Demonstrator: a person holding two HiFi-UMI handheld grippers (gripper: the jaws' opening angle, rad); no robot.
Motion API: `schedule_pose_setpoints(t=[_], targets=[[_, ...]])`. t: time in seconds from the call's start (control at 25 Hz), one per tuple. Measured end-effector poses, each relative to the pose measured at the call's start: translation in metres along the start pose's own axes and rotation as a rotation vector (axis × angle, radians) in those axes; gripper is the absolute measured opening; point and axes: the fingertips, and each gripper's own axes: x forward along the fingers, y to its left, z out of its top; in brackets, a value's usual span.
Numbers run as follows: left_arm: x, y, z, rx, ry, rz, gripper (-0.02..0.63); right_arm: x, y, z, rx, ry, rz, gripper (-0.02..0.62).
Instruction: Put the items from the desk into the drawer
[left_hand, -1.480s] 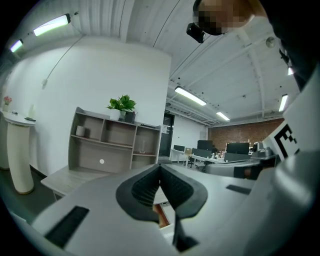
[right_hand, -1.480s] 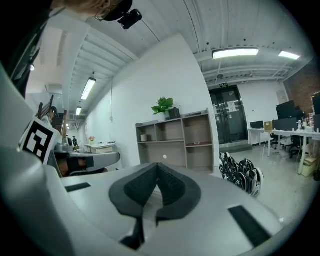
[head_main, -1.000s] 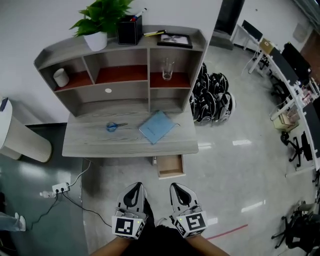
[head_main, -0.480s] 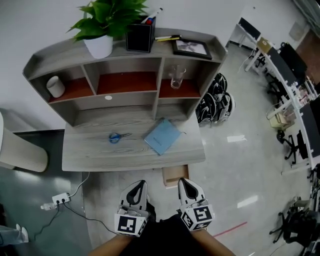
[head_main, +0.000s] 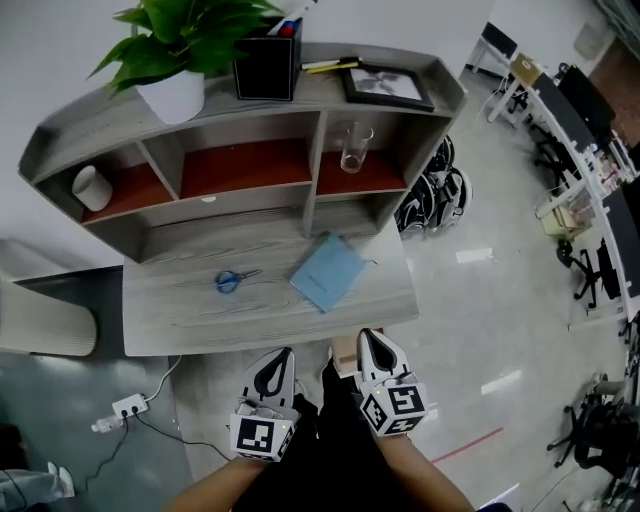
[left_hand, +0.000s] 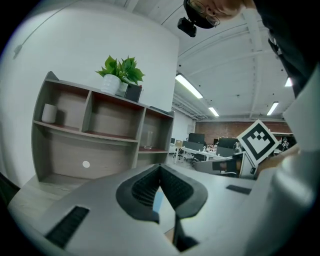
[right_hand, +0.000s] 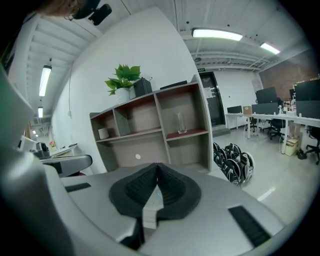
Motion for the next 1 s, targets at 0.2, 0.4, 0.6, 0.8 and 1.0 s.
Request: schedule_pose_setpoints(t=[0.2, 0.4, 0.6, 0.8, 1.0], targets=[[0.022, 0.009, -0.006, 0.016, 0.028, 0.01, 0.013, 0.016, -0.022, 0.0, -0.01, 0.006, -0.005, 0.015], [0.047, 0.013, -0.014, 0.004, 0.052, 0.032, 0.012, 0.03, -0.038, -0.005, 0.01, 0.022, 0.001, 0.014], [0.081, 0.022, -0.041, -0.019, 0.123, 0.038, 0.013, 0.049, -0.043, -0.018, 0.028, 0.056, 0.03, 0.014], [0.11, 0.027, -0.05, 0.014, 0.151, 0.043, 0.012, 0.068, -0.05, -0.03, 0.024, 0.091, 0.046, 0.015], [0.137, 0.045, -0.079, 0.006, 0.22, 0.077, 0.013, 0.091, -0.05, -0.047, -0.056, 0.147, 0.087, 0.015]])
